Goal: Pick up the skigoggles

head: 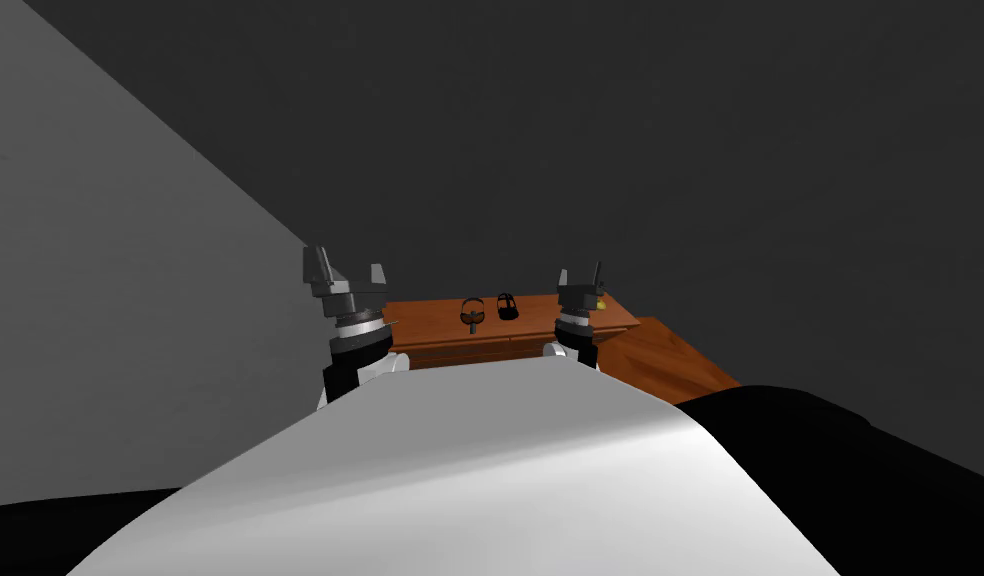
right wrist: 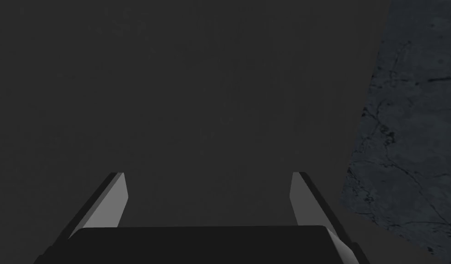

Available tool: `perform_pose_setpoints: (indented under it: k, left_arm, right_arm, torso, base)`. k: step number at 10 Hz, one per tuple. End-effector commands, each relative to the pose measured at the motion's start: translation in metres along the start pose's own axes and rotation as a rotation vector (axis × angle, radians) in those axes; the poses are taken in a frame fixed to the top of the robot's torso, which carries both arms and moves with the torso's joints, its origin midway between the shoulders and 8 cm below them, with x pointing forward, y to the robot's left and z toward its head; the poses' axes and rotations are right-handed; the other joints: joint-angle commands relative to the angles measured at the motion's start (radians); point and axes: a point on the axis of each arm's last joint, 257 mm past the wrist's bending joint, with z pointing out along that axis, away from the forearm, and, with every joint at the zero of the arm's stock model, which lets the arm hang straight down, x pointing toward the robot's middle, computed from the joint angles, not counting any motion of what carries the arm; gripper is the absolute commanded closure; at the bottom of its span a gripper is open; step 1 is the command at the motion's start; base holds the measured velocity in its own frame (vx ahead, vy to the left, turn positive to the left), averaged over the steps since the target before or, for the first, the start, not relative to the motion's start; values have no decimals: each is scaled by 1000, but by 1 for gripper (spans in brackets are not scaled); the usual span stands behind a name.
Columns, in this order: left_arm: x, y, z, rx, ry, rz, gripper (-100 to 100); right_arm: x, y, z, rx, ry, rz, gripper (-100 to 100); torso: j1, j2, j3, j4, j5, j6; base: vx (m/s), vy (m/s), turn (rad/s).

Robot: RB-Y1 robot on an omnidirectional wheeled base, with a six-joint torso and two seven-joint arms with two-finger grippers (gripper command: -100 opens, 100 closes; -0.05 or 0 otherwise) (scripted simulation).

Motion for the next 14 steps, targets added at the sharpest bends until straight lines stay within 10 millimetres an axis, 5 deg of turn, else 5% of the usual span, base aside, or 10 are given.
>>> perform_pose_setpoints:
  k: [1,14]
  left_arm:
    - [3,16,-1,-42,18,-9,-100]
    - [30,197,-25,-499,113,-121,-100]
  right_arm:
    - [0,0,0,0,0,0,0]
    - [0,0,0,0,0,0,0]
  torso:
    - [0,0,0,0,0,0]
    - [1,3,2,1,0,0]
  base:
    - [-29,6,-65]
    - [-60,14,-101]
